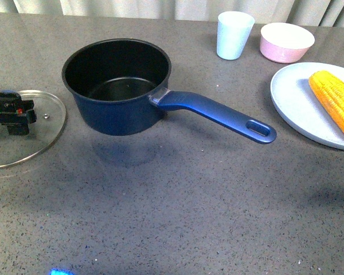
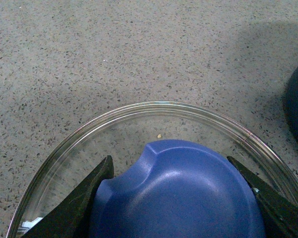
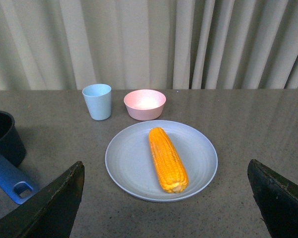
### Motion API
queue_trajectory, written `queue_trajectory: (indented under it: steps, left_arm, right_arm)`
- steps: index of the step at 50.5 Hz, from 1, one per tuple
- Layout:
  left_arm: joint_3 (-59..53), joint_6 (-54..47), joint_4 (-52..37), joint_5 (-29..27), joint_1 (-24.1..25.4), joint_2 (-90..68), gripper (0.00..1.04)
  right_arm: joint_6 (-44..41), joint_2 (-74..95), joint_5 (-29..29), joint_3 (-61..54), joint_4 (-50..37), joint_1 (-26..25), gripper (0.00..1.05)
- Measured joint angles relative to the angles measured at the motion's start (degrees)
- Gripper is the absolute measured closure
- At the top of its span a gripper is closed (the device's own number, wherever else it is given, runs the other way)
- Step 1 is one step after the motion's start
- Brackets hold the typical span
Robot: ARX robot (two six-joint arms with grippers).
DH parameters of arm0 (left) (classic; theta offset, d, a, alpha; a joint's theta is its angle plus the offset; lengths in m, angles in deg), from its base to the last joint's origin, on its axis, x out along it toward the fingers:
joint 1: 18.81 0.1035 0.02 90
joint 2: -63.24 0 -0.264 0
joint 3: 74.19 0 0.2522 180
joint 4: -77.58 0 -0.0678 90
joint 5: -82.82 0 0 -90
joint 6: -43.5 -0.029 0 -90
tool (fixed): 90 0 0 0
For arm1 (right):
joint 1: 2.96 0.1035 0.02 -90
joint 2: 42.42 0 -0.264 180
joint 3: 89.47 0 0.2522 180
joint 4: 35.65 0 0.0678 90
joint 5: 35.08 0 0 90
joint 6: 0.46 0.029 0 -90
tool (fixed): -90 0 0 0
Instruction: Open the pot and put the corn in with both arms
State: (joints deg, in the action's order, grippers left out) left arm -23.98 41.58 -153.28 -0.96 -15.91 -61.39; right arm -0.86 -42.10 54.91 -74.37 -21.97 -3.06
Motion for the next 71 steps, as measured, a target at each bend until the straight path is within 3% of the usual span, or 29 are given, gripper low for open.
queue_trajectory:
  steps: [2, 12, 30, 41, 46, 50, 53, 60, 66, 71]
  left_arm:
    - [-0.3, 0.0, -0.2, 0.0, -0.2, 0.0, 0.46]
    - [-2.9, 0.3, -2.0, 0.0, -1.5, 0.3, 0.08]
    - [-15.5, 5.1, -3.6, -1.7, -4.0, 17.4, 0.09]
    - [-22.0, 8.8, 5.4, 0.9, -1.0, 35.3, 0.09]
    - [-25.2, 5.8, 0.0, 1.4, 3.1, 41.8, 0.22]
    - [-26.9, 4.2, 1.8, 5.7, 7.5, 49.0, 0.34]
    - [-28.3, 3.5, 3.4, 5.0, 8.7, 54.4, 0.45]
    - [-32.0, 2.8, 9.4, 2.7, 6.3, 63.8, 0.77]
    - [-33.3, 2.7, 13.1, 1.2, 4.8, 69.1, 0.97]
    - [-33.9, 2.5, 16.2, 0.2, 3.8, 73.0, 1.03]
  right_arm:
    - [0.0, 0.0, 0.0, 0.0, 0.0, 0.0, 0.09]
    - [0.0, 0.0, 0.0, 0.0, 0.0, 0.0, 0.09]
    - [0.0, 0.0, 0.0, 0.0, 0.0, 0.0, 0.09]
    - [0.0, 0.0, 0.0, 0.0, 0.0, 0.0, 0.09]
    - [0.0, 0.0, 0.0, 0.0, 0.0, 0.0, 0.09]
    - [0.0, 0.0, 0.0, 0.0, 0.0, 0.0, 0.09]
    - [0.0, 0.0, 0.0, 0.0, 0.0, 0.0, 0.09]
    - [0.0, 0.0, 0.0, 0.0, 0.0, 0.0, 0.09]
    - [0.0, 0.0, 0.0, 0.0, 0.0, 0.0, 0.09]
    - [0.0, 0.0, 0.0, 0.0, 0.0, 0.0, 0.09]
